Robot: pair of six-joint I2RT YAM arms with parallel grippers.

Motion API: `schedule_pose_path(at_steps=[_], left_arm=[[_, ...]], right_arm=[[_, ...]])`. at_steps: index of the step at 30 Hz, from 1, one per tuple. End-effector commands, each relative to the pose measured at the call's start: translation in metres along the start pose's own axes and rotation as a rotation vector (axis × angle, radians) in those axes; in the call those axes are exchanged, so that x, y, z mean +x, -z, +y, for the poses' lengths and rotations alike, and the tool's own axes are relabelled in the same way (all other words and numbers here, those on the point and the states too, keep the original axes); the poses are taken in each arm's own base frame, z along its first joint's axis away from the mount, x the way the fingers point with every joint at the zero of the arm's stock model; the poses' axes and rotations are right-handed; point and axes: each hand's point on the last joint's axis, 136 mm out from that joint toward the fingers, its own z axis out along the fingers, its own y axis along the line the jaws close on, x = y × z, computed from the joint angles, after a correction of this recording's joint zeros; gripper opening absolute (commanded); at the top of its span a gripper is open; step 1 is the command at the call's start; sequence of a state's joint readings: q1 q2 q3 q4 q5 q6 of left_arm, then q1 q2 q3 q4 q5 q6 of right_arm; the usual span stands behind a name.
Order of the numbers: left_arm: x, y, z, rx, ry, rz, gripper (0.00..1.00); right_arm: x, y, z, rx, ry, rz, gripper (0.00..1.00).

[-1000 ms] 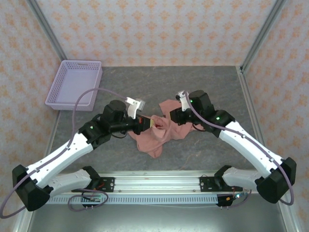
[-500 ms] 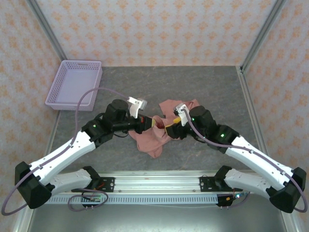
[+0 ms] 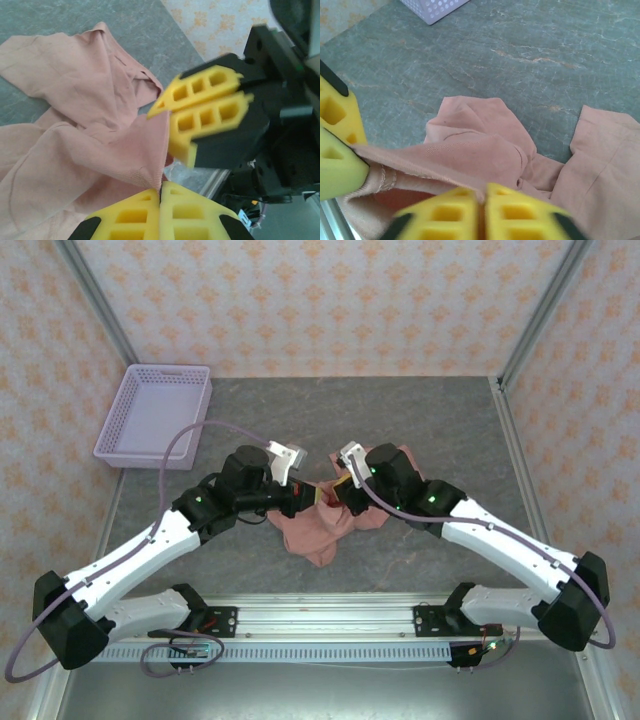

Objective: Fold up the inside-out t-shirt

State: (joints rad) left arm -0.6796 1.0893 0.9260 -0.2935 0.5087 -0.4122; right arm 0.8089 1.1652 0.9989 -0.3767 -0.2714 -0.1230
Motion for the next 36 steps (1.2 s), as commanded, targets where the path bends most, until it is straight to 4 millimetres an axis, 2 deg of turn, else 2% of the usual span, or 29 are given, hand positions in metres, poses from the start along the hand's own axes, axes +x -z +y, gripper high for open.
schedule_pose_path(at_steps=[1, 4, 6, 8, 11, 15, 18, 24, 32, 36], left_arm=[[0.0, 0.004, 0.037, -0.199, -0.015, -0.018, 0.0], [-0.009, 0.025, 0.079, -0.456, 0.005, -0.109, 0.0], [-0.014, 0.038, 0.092, -0.541, 0.0, -0.168, 0.06], [-0.013, 0.04, 0.093, -0.537, -0.007, -0.19, 0.22], [-0.004, 0.032, 0.087, -0.478, -0.017, -0.17, 0.37], [0.012, 0.017, 0.076, -0.404, -0.061, -0.144, 0.49], [0.018, 0.007, 0.079, -0.404, -0.086, -0.111, 0.54], [0.011, -0.009, 0.1, -0.512, -0.089, -0.098, 0.56], [0.003, -0.04, 0.096, -0.453, -0.087, -0.083, 0.53], [0.0, -0.047, 0.098, -0.458, -0.095, -0.085, 0.44]], right_arm=[[-0.034, 0.012, 0.001, 0.0, -0.076, -0.105, 0.0], [-0.047, 0.013, -0.002, -0.048, -0.218, -0.122, 0.0], [-0.054, 0.005, -0.006, -0.092, -0.328, -0.124, 0.0], [-0.062, -0.002, -0.01, -0.121, -0.421, -0.136, 0.0], [-0.071, -0.016, -0.016, -0.139, -0.508, -0.131, 0.0], [-0.08, -0.032, -0.02, -0.156, -0.561, -0.122, 0.0], [-0.083, -0.035, -0.018, -0.172, -0.557, -0.114, 0.0], [-0.08, -0.036, -0.022, -0.154, -0.554, -0.105, 0.0], [-0.077, -0.036, -0.023, -0.149, -0.553, -0.098, 0.0], [-0.075, -0.036, -0.024, -0.144, -0.553, -0.096, 0.0]])
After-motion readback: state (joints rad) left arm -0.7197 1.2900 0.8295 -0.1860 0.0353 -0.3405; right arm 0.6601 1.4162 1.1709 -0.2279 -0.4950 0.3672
